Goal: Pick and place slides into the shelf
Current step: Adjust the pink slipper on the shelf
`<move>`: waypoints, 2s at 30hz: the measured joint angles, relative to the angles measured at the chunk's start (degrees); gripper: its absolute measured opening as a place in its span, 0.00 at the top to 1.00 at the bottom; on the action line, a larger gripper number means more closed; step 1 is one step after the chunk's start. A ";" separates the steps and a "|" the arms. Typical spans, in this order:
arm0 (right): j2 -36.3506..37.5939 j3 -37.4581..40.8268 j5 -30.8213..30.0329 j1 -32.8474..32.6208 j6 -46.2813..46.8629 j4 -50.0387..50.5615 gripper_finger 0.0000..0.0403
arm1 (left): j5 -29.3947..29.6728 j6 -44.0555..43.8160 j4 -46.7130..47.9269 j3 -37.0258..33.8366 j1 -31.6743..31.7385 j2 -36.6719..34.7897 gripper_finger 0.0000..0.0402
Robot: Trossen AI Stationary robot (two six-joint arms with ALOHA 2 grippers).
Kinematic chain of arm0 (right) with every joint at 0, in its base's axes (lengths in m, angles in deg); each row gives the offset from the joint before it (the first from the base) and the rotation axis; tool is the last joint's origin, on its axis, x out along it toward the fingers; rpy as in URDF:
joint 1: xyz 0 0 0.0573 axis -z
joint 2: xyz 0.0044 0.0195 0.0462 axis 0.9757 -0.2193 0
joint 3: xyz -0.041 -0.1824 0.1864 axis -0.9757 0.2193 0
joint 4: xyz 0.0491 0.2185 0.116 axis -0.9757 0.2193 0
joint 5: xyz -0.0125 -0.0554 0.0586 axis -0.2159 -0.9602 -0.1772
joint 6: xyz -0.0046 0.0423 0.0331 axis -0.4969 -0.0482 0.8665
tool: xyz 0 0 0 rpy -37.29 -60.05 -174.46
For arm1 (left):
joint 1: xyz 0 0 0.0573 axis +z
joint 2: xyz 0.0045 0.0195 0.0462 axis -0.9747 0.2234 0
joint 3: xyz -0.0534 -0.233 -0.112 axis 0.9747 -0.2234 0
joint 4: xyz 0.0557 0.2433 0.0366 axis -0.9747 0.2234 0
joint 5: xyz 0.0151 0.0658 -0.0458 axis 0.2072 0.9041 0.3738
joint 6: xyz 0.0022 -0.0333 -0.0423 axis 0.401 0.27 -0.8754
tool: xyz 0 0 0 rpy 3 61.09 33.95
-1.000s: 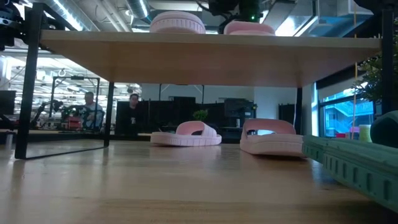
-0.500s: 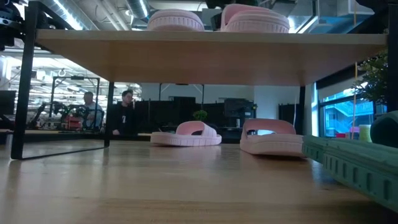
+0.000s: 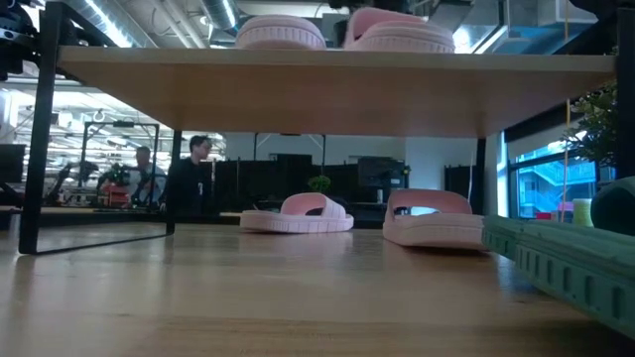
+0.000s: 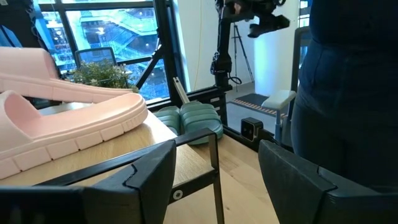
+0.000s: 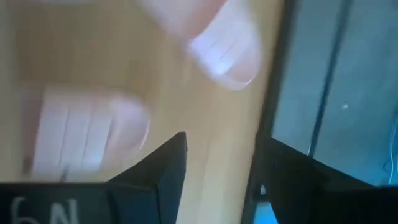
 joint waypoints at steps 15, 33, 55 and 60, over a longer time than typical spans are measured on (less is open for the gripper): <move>0.00 0.00 -3.88 0.19 2.91 -6.92 0.53 | 0.02 -0.02 -0.02 0.00 0.00 0.00 0.45; 0.11 0.00 0.25 -4.47 7.64 1.83 0.53 | 0.21 2.95 -0.02 0.00 -0.02 -0.01 0.45; 0.20 0.02 6.44 -5.49 8.78 1.97 0.53 | 0.20 2.86 -0.02 0.00 -0.02 -0.02 0.45; 0.20 0.02 5.98 -5.36 8.84 -2.27 0.53 | 0.20 2.89 -0.02 0.00 0.00 0.00 0.45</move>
